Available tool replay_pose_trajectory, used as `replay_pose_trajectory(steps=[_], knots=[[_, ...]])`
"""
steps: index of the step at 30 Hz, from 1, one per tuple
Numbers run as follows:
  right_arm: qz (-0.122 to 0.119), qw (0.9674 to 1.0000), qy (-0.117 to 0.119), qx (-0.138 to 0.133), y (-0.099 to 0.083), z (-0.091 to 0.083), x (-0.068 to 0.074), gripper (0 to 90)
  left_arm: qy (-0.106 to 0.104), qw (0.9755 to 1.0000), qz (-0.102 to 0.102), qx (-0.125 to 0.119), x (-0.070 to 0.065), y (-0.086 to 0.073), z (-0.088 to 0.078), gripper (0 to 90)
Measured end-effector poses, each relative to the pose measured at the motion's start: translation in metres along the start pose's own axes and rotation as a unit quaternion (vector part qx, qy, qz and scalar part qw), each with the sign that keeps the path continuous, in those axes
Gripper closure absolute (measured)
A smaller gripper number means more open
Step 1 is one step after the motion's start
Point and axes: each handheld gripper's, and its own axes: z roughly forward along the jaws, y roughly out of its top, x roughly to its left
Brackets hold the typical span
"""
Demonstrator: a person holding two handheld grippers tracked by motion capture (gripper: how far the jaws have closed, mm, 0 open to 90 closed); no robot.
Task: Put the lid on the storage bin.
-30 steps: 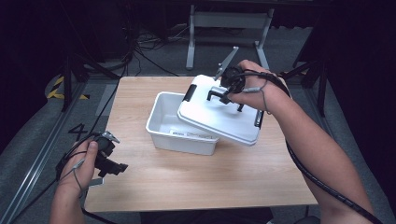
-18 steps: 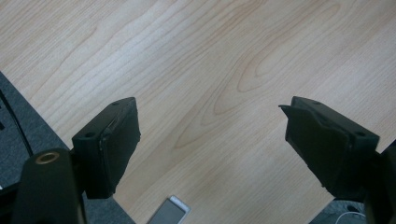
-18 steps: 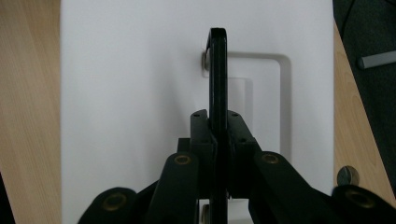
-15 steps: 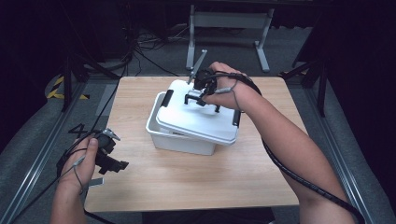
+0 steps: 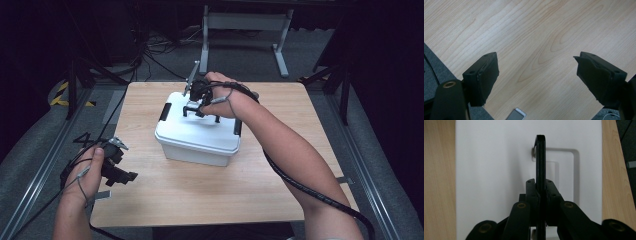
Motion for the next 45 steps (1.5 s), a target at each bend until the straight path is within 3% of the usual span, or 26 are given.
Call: replay_pose_trajectory(steps=[5, 9, 16, 25, 28, 29, 32, 42, 45], knots=[[-0.016, 0.9998, -0.004, 0.008, 0.004, 0.013, 0.0, 84.6, -0.002, 1.0, 0.0, -0.004, 0.0, -0.001, -0.001, 18.4], [-0.015, 0.9997, -0.014, 0.009, 0.004, 0.017, -0.005, 84.7, -0.001, 1.0, 0.003, -0.004, 0.0, -0.002, -0.002, 18.4], [-0.013, 0.9999, -0.004, 0.001, 0.002, 0.028, -0.01, 84.4, -0.003, 1.0, -0.003, -0.004, 0.0, -0.003, -0.002, 18.4], [-0.02, 0.9997, -0.008, 0.006, 0.003, 0.028, -0.002, 83.8, -0.002, 1.0, 0.002, -0.006, -0.001, -0.003, -0.002, 18.4], [-0.011, 0.9999, -0.001, 0.005, 0.003, 0.027, -0.003, 77.7, -0.003, 1.0, 0.002, -0.007, 0.0, -0.003, -0.003, 18.4], [0.009, 0.9999, 0.009, -0.008, 0.002, 0.024, -0.002, 66.5, -0.005, 1.0, 0.002, -0.007, 0.001, -0.004, -0.003, 18.4], [0.019, 0.9991, 0.012, -0.035, 0.001, 0.017, -0.001, 56.8, -0.003, 1.0, -0.002, -0.009, 0.002, -0.004, -0.003, 18.4], [0.03, 0.996, 0.006, -0.084, -0.003, -0.012, 0.007, 47.0, -0.004, 1.0, 0.005, -0.006, 0.001, -0.002, -0.002, 18.2], [0.037, 0.9932, 0.001, -0.11, -0.012, -0.022, 0.009, 44.2, -0.003, 0.9999, 0.007, -0.006, 0.002, 0.001, 0.0, 18.2]])
